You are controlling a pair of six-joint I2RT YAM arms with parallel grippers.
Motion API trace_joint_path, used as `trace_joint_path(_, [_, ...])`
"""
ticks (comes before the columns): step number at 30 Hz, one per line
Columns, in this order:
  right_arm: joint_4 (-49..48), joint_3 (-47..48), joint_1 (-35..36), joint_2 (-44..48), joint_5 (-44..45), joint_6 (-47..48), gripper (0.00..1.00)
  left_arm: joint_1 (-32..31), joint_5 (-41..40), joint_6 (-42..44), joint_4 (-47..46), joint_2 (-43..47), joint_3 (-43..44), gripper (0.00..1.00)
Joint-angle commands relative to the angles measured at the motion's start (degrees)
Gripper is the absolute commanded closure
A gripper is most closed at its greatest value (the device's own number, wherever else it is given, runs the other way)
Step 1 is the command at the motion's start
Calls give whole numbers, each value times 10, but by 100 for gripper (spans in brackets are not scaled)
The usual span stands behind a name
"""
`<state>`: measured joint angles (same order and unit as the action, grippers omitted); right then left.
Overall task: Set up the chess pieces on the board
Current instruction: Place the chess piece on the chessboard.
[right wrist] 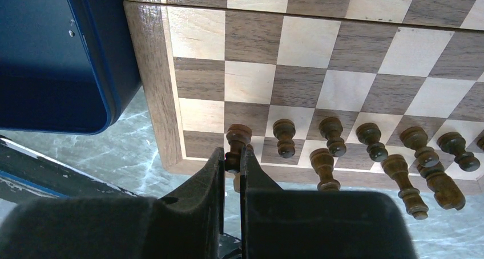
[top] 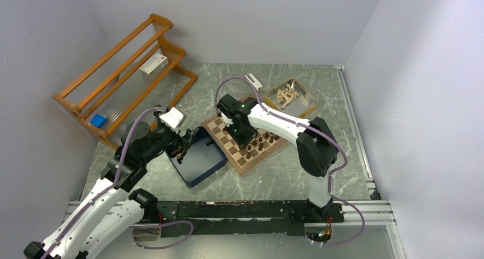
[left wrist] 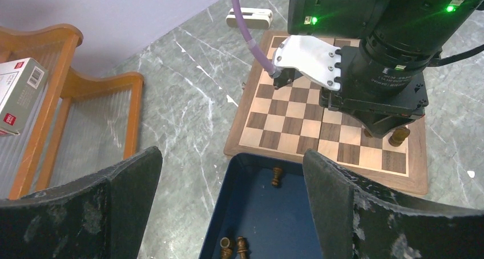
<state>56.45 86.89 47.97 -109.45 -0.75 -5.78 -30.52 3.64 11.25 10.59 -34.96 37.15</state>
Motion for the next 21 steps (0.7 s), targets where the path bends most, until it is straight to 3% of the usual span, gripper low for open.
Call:
trace_joint_path(1, [4, -2, -2, -15, -11, 9, 90, 2, -7, 10, -5, 2, 10, 2])
trace_joint_path(21, [9, -8, -1, -37, -9, 8, 85, 2, -6, 11, -4, 1, 10, 2])
